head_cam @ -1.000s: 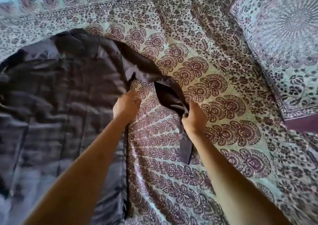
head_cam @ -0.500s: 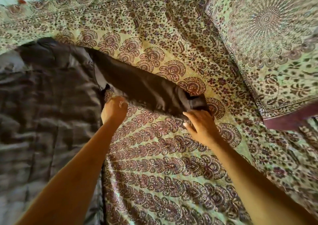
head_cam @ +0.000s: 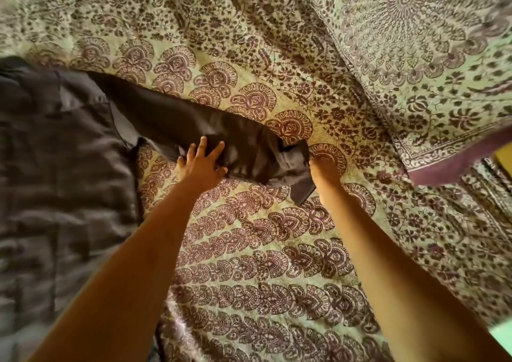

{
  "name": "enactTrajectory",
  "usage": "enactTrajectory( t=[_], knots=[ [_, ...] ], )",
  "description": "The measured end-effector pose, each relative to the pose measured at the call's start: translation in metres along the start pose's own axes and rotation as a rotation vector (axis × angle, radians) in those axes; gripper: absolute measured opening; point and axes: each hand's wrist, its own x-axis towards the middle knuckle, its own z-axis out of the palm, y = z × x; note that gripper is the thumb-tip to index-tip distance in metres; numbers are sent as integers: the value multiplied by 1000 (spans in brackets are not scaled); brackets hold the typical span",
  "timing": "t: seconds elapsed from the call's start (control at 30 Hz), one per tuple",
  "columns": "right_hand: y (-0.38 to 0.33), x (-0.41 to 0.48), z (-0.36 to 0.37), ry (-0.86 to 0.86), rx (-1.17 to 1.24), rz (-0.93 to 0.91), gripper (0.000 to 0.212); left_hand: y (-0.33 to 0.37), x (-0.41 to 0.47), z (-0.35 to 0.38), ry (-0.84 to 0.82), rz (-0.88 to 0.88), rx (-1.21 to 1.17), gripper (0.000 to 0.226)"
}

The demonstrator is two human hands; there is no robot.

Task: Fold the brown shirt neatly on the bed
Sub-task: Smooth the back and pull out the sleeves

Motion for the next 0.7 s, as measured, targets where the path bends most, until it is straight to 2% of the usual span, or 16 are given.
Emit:
enactTrajectory(
  t=[0.03, 0.13, 0.2, 0.27, 0.33, 0.4, 0.47, 0.6, 0.63, 0.7],
  knots=[
    [4, -3, 3, 22, -17, -21, 30, 0, 1, -2, -15, -1, 5, 68],
    [9, -16, 17, 16, 8, 72, 66, 1, 2, -14, -75, -15, -11, 70],
    [7, -28, 30, -2, 67, 127, 73, 2, 2, -17, -101, -16, -10, 71],
    [6, -34, 39, -15, 257, 180, 62, 3, 0, -17, -105, -8, -4, 72],
    [5, -38, 45, -3, 574, 228, 47, 2, 0, -15, -97, -4, -7, 72],
    [11, -41, 46, 68, 689, 216, 33, 1, 0, -13, -80, -10, -14, 73],
    [17, -45, 48, 107, 575, 135, 19, 1, 1, -11, -74, -13, -22, 73],
    [26, -44, 49, -15, 313, -116, 16, 1, 1, -7, -68, -24, -18, 73],
    [27, -42, 47, 24, 230, -189, 11, 1, 2, -7, -68, -28, -20, 74],
    [21, -39, 36, 110, 251, -257, 9, 3, 1, -7, -65, -37, -24, 74]
  ],
)
